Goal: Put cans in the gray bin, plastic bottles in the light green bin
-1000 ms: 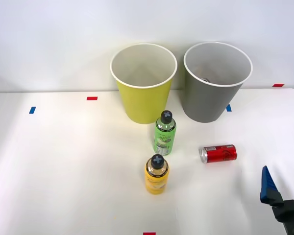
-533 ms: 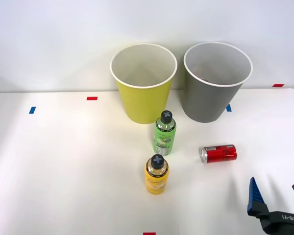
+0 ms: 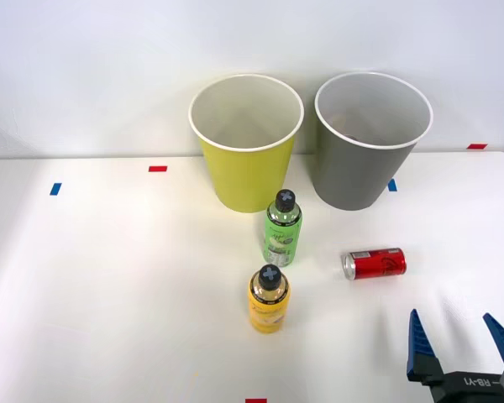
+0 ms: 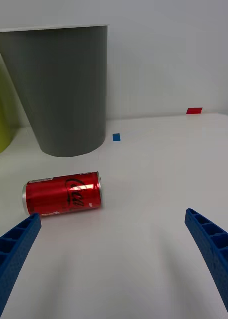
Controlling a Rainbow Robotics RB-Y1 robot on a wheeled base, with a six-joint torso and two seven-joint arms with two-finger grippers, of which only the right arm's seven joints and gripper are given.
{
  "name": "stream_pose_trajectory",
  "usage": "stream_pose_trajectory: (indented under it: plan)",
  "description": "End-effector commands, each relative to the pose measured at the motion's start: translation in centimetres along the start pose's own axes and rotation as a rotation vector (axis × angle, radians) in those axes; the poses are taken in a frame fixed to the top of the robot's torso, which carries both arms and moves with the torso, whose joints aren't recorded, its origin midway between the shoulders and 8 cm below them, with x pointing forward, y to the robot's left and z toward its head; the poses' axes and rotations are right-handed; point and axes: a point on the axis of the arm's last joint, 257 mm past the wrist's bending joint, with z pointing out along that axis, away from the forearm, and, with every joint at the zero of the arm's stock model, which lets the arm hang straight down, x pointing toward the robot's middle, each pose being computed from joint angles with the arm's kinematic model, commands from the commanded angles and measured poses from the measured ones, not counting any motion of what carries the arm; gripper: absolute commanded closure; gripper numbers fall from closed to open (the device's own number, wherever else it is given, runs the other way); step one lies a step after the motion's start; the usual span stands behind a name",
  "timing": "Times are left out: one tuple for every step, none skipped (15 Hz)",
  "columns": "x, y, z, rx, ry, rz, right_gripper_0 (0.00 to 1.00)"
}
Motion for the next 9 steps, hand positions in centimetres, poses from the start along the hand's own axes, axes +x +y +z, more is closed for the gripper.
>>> stream_pose_trajectory:
  plan:
    - [-0.2, 1.4, -0.8, -0.055, -0.012, 0.043, 0.00]
    - [-0.3, 2.0, -1.2, -0.077, -0.016, 0.055, 0.00]
    - [-0.3, 2.3, -1.5, -0.090, -0.017, 0.063, 0.00]
    - [-0.3, 2.7, -2.0, -0.107, -0.015, 0.083, 0.00]
    - [-0.2, 2.8, -2.4, -0.117, -0.011, 0.092, 0.00]
    - [0.1, 2.8, -2.9, -0.124, 0.001, 0.100, 0.00]
    - [0.5, 2.9, -3.5, -0.134, 0.016, 0.105, 0.00]
    - [1.2, 3.1, -4.0, -0.141, 0.044, 0.116, 0.00]
    - [1.7, 3.3, -4.5, -0.151, 0.066, 0.119, 0.00]
